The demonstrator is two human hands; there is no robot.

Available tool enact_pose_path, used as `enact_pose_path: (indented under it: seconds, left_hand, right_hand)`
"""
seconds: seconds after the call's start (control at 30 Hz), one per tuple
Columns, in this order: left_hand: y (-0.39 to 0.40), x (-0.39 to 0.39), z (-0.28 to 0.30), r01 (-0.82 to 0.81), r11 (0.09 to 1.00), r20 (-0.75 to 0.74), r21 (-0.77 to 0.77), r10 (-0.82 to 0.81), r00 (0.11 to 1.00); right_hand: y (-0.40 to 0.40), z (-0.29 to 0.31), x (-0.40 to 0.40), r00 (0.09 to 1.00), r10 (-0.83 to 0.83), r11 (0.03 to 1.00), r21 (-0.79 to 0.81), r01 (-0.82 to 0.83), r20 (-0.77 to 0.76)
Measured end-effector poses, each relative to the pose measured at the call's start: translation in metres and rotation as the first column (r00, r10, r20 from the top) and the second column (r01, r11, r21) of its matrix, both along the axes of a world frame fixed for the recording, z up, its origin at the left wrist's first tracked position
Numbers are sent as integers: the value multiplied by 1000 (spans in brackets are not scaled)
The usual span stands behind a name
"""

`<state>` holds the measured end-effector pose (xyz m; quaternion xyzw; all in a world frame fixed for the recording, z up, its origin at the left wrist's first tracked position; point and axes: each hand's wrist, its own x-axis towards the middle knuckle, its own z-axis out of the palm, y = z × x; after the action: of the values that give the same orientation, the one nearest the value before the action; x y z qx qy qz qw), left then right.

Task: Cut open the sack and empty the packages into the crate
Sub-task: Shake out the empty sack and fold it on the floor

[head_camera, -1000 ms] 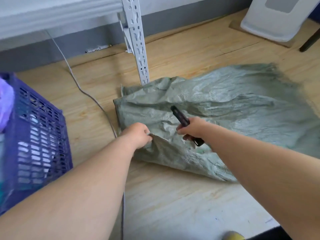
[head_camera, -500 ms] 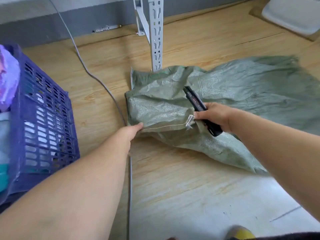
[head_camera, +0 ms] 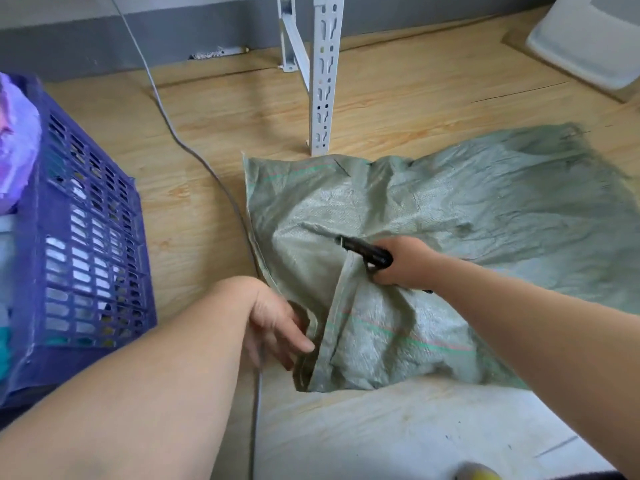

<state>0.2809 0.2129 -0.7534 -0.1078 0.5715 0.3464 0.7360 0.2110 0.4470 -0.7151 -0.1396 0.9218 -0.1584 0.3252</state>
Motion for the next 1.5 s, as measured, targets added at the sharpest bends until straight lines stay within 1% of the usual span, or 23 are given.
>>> enact_pose_path:
  seconds: [0.07, 0.1, 0.17, 0.23, 0.3, 0.4, 0.53, 0.63, 0.7, 0.73, 0.8, 0.83, 0.87, 0.93, 0.97, 1.0, 1.03, 1.07, 1.1, 1.13, 1.23, 1.43, 1.5]
  left_hand:
    - [-19, 5, -14, -295, 909, -206, -294, 241, 948]
    - [-28, 7, -22, -513, 757, -389, -406, 364, 846]
    - [-43, 2, -33, -790, 450, -698, -416, 398, 595]
    - [-47, -11, -34, -881, 370, -784, -294, 434, 444]
    - [-41, -24, -34, -910, 367, -757, -191, 535, 374]
    - [-28, -41, -42, -884, 412, -786, -220, 462, 411]
    - [-28, -61, -53, -912, 341, -820, -230, 436, 370]
    - [-31, -64, -72, -856, 502, -825, -121, 429, 368]
    - [-27, -59, -81, -636, 752, -823, -173, 245, 513]
    - [-22, -57, -84, -396, 881, -784, -258, 48, 619]
    - [-10, -51, -76, 86, 934, -602, -347, -292, 743]
    - [-8, -50, -73, 243, 929, -511, -280, -358, 781]
    - [-9, -49, -71, 275, 948, -386, -157, -316, 867]
    - [-18, -50, -72, 26, 1000, -133, 5, -25, 991]
    - [-25, -52, -74, -166, 985, -179, -37, 157, 971]
    - [-32, -56, -78, -378, 915, -358, -141, 309, 881]
    - [-42, -62, -81, -588, 771, -603, -245, 353, 715]
    - [-51, -71, -86, -752, 595, -803, -284, 280, 525]
    - [-58, -78, -87, -836, 482, -886, -262, 223, 407]
    - [-62, -83, -89, -864, 452, -895, -223, 258, 365]
    - [-48, -91, -92, -875, 470, -763, -116, 522, 382]
    - [-40, -86, -109, -931, 355, -727, -85, 617, 302]
    - [-44, -87, -108, -906, 419, -697, -62, 632, 340]
  right_hand:
    - [-5, -9, 7, 999, 27, 999, 20, -28, 17]
    - [-8, -11, 9, 1000, 16, 1000, 9, -16, 1]
    - [-14, -13, 10, 999, -40, 998, -39, 39, -33]
    - [-22, -14, 8, 996, -76, 995, -68, 73, -40]
    - [-29, -13, 4, 995, -89, 995, -59, 86, -44]
    - [-38, -10, -2, 993, -99, 994, -48, 97, -56]
    - [-43, -3, -12, 995, -85, 994, -66, 89, 55]
    - [-44, -1, -18, 990, -85, 992, -78, 94, 112]
    - [-46, -3, -21, 988, -110, 990, -80, 119, 105]
    - [-47, -5, -22, 988, -128, 988, -74, 135, 91]
    - [-50, -11, -22, 991, -126, 992, -22, 127, 52]
    - [-51, -15, -20, 994, -106, 994, 25, 105, 42]
    - [-52, -19, -17, 996, -82, 994, 72, 79, 43]
    - [-55, -28, -8, 998, -42, 989, 141, 34, 55]
    - [-56, -33, -3, 998, -27, 986, 163, 18, 52]
    - [-57, -38, 2, 999, -20, 985, 171, 13, 43]
    - [-58, -41, 7, 999, -25, 986, 163, 20, 34]
    - [-59, -43, 10, 999, -37, 988, 152, 32, 25]
    - [-60, -44, 13, 999, -43, 988, 147, 39, 18]
    - [-60, -44, 15, 999, -42, 988, 147, 40, 15]
    - [-62, -39, 15, 996, -81, 990, 115, 77, 30]
    - [-59, -28, 11, 980, -188, 982, 30, 187, 61]
    - [-58, -25, 12, 975, -202, 979, -1, 203, 95]
